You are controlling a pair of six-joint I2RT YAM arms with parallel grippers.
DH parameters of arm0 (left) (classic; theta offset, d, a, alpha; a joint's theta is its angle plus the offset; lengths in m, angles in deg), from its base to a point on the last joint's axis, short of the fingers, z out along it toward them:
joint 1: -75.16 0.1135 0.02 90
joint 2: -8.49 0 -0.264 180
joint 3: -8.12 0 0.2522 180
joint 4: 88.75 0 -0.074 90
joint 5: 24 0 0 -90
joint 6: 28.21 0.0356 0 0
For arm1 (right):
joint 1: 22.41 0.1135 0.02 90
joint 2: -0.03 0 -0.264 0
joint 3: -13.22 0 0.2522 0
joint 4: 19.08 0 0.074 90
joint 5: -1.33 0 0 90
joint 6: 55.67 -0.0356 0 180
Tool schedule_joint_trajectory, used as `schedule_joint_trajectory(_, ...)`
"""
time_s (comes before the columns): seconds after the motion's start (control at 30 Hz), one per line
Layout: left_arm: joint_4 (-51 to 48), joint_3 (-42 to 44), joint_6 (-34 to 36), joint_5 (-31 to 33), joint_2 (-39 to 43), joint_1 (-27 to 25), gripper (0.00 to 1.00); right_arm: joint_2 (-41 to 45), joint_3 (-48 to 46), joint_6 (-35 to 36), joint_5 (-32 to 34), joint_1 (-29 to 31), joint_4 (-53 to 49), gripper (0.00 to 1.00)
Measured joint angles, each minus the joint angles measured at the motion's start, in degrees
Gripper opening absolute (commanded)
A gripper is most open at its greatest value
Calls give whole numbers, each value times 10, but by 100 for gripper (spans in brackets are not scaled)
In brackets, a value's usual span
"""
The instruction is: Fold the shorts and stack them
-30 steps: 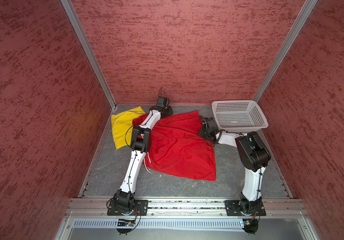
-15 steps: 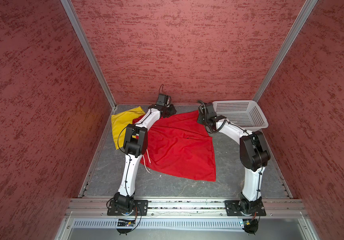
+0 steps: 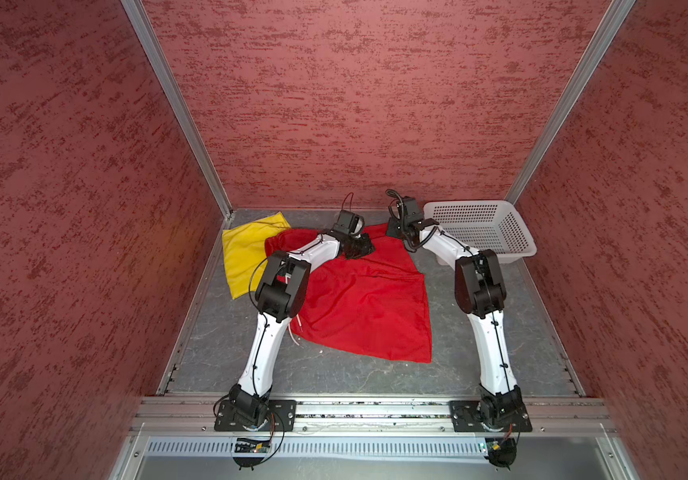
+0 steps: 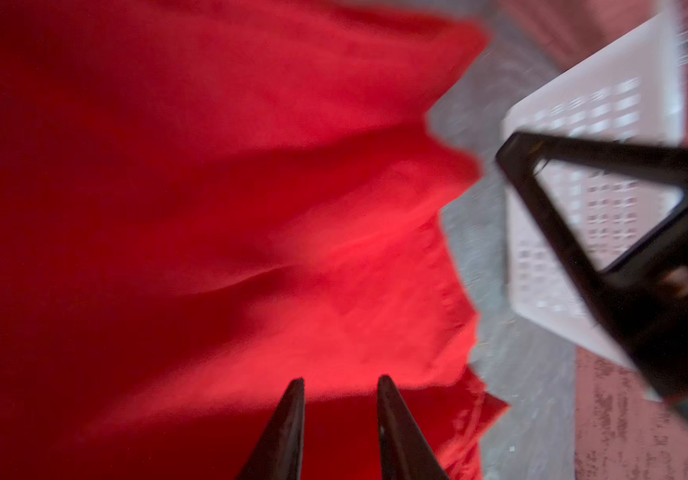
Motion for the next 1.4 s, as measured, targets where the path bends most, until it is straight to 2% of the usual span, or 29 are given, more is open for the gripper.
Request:
schedule_joint_trajectory(0.33,15,24,-15,-23,-10,-30,30,-112,110,-15,-63,-26,-9,0)
schedule_joint_trajectory(0.57,50,43,-19,-33,-10,-40,29,-181,205,-42,-74,-42,0,0)
schedule_joint_trajectory(0.8,95,76,-26,-46,-3,-55,29,-268,339,-121,-105,-67,0,0)
schedule_joint_trajectory(0.93,111,94,-27,-50,4,-58,30,-272,345,-162,-122,-87,4,0)
schedule_joint_trajectory(1.0,113,95,-27,-50,5,-59,35,-272,345,-172,-125,-94,7,0)
schedule_joint_trajectory(1.1,108,89,-24,-55,7,-62,50,-273,345,-177,-130,-105,8,2)
schedule_joint_trajectory(1.2,86,71,-22,-51,7,-67,60,-272,343,-174,-142,-111,9,4)
schedule_joint_trajectory(1.27,61,55,-20,-47,7,-69,64,-259,321,-167,-151,-113,13,5)
schedule_joint_trajectory(1.4,5,17,-14,-39,8,-69,67,-175,200,-142,-155,-106,15,7)
